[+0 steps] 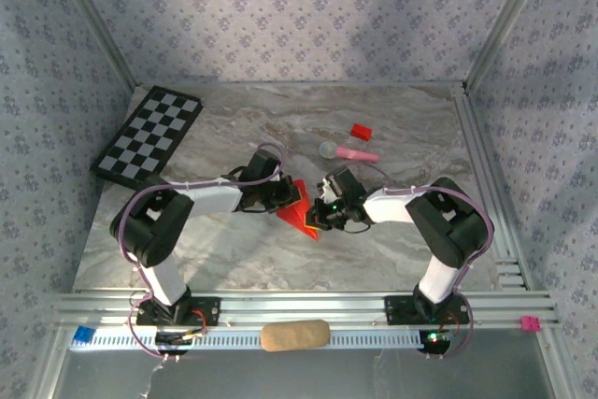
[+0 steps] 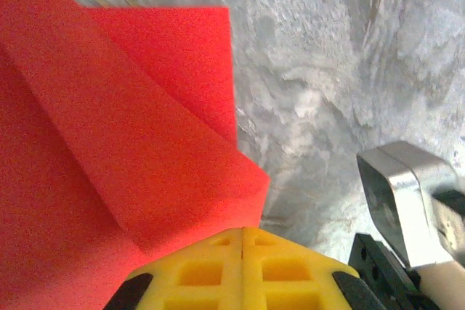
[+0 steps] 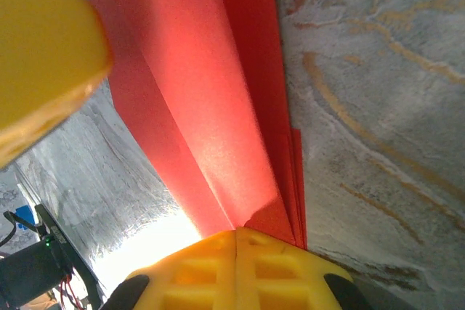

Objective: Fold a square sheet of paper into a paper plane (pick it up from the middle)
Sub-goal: Fourth fold the wing at the center of the table.

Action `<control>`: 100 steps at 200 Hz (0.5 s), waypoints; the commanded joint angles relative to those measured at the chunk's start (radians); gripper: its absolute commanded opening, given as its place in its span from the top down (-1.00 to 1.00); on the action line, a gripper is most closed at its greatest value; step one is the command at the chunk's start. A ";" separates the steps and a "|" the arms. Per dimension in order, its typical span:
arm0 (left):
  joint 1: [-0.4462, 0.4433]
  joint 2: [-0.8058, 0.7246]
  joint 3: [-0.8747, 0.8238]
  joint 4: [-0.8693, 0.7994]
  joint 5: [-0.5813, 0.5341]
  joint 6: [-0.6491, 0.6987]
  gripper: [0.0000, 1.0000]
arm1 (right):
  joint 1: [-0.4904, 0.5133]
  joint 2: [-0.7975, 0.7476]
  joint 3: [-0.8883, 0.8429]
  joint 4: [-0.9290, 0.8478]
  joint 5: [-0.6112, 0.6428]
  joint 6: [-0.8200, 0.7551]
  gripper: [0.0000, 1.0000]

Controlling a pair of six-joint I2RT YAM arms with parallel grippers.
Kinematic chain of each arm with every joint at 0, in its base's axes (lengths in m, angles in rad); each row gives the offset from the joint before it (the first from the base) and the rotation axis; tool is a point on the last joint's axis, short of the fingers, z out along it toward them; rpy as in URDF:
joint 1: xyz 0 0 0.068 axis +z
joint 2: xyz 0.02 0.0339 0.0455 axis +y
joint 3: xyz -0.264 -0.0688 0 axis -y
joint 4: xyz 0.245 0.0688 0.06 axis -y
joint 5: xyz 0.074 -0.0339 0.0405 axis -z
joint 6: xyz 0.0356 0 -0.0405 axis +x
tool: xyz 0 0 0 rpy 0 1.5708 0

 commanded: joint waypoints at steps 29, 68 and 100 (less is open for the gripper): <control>-0.031 0.049 0.002 -0.021 0.079 0.034 0.88 | -0.003 0.026 -0.044 -0.091 0.043 0.010 1.00; -0.006 0.105 -0.002 -0.037 0.036 0.040 0.88 | -0.001 0.025 -0.048 -0.097 0.043 0.006 1.00; 0.042 0.132 0.015 -0.035 0.028 0.061 0.87 | 0.002 0.028 -0.045 -0.125 0.045 -0.016 1.00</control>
